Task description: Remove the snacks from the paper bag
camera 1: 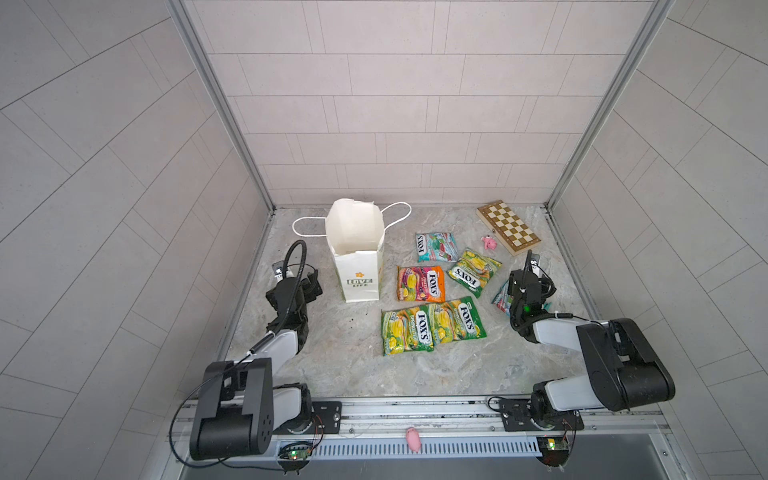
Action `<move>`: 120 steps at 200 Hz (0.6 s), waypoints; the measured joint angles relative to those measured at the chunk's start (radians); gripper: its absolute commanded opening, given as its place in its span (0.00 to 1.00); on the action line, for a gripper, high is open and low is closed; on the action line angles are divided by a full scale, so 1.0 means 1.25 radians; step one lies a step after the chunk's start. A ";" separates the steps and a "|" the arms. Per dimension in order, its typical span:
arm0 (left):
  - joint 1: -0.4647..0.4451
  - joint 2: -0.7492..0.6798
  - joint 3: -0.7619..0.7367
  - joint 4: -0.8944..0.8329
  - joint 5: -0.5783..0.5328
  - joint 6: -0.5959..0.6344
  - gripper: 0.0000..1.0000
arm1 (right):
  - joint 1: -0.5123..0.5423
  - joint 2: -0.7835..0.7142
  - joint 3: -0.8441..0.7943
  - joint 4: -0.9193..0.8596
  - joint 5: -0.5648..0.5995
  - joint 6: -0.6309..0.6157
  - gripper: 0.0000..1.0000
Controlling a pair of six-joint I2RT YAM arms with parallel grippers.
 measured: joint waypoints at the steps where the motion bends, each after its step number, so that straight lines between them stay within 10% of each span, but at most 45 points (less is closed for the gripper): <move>1: 0.000 0.002 -0.001 0.004 0.000 0.001 1.00 | 0.000 0.001 -0.001 0.003 -0.001 0.000 0.67; 120: 0.000 0.198 -0.052 0.351 0.073 0.043 1.00 | -0.036 0.060 -0.030 0.155 -0.148 -0.012 0.72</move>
